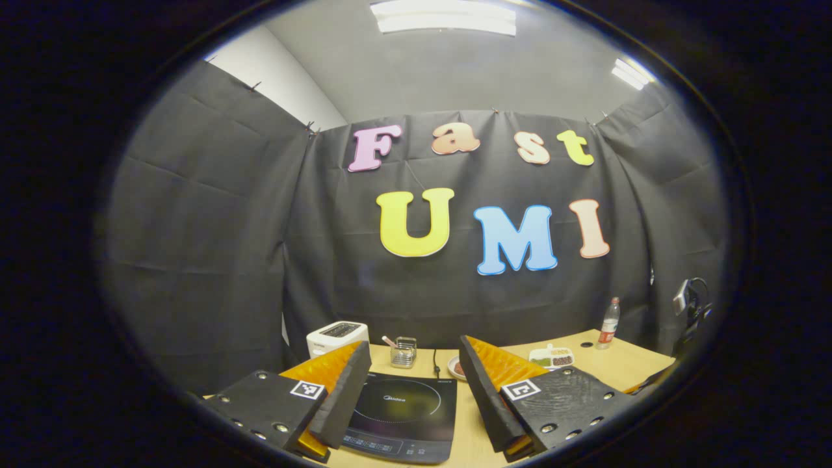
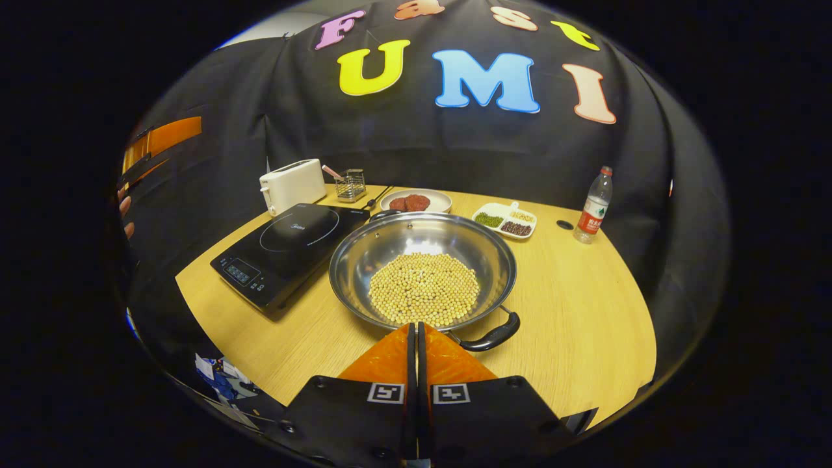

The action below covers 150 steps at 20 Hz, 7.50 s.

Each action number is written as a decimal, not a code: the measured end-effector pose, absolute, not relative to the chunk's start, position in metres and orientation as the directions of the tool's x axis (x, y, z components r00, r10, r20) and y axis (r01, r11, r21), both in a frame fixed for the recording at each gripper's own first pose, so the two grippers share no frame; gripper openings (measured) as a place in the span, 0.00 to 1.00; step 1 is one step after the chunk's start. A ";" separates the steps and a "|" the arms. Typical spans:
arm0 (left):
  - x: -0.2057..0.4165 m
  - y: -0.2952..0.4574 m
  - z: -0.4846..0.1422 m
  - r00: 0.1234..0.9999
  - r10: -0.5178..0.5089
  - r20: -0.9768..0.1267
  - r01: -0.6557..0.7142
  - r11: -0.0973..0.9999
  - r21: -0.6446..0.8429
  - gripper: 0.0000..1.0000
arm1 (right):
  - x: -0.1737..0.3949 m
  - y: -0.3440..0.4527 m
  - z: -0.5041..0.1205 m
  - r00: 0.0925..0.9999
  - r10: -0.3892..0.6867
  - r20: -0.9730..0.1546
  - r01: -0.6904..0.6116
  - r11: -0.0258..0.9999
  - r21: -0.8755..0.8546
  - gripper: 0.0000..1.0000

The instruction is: First push the handle of the pot to place it horizontally, then grasp the pot with both hands and set it on the induction cooktop.

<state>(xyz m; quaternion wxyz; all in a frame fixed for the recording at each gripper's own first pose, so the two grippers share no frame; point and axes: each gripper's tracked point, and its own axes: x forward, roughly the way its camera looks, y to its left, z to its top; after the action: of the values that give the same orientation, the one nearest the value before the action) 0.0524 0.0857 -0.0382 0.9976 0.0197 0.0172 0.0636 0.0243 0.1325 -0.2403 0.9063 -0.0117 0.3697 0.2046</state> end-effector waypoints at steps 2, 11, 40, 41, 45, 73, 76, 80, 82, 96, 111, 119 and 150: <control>0.059 0.079 -0.042 0.990 0.135 -0.041 -0.133 0.990 0.050 0.81 | 0.024 0.132 -0.252 0.595 0.382 -0.707 -0.389 0.907 0.162 0.02; 0.084 0.055 -0.063 0.986 0.144 -0.078 -0.139 0.988 0.064 0.80 | 0.035 0.108 -0.289 0.467 0.364 -0.805 -0.391 0.902 0.181 0.02; 0.118 0.019 -0.093 0.974 0.188 -0.126 -0.179 0.980 0.082 0.81 | 0.142 0.021 -0.316 0.491 0.255 -0.833 -0.268 0.954 0.134 0.02; 0.120 0.018 -0.094 0.973 0.189 -0.130 -0.179 0.980 0.086 0.81 | 0.146 0.019 -0.317 0.495 0.251 -0.832 -0.256 0.957 0.137 0.02; 0.129 0.013 -0.104 0.972 0.185 -0.143 -0.173 0.980 0.094 0.81 | 0.162 0.013 -0.321 0.514 0.239 -0.824 -0.231 0.964 0.135 0.00; 0.228 -0.031 -0.259 0.891 -0.080 -0.447 0.082 0.997 -0.016 0.83 | 0.203 0.012 -0.261 0.758 0.162 -0.632 -0.106 0.986 0.126 0.98; 0.239 -0.037 -0.287 0.862 -0.098 -0.497 0.089 0.995 -0.042 0.81 | 0.210 0.012 -0.271 0.751 0.159 -0.641 -0.105 0.987 0.122 0.98; 0.249 -0.044 -0.322 0.819 -0.116 -0.562 0.107 0.993 -0.050 0.84 | 0.221 0.015 -0.284 0.740 0.160 -0.653 -0.105 0.987 0.123 0.98; 0.253 -0.045 -0.334 0.800 -0.117 -0.589 0.107 0.993 -0.051 0.84 | 0.225 0.017 -0.292 0.734 0.161 -0.660 -0.106 0.987 0.123 0.98; 0.251 -0.038 -0.372 0.726 -0.113 -0.678 0.100 0.993 -0.058 0.80 | 0.234 0.016 -0.325 0.686 0.137 -0.715 -0.091 0.991 0.102 0.74; 0.251 -0.042 -0.370 0.724 -0.080 -0.685 0.068 0.997 -0.044 0.53 | 0.237 0.018 -0.319 0.683 0.127 -0.719 -0.120 0.991 0.060 0.45; 0.258 -0.028 -0.343 0.734 -0.058 -0.676 0.048 0.998 -0.033 0.55 | 0.246 0.032 -0.295 0.684 0.152 -0.713 -0.140 0.987 0.077 0.44; 0.278 0.192 -0.290 0.772 -0.102 -0.628 0.118 0.993 -0.017 0.58 | 0.210 0.233 -0.227 0.732 0.110 -0.672 -0.033 0.991 0.127 0.47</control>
<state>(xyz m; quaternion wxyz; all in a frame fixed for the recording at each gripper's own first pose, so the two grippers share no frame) 0.2781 0.1918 -0.2904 0.9411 0.0115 0.3328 -0.0584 0.2104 0.2330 -0.2270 0.9292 0.0530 0.3637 0.0384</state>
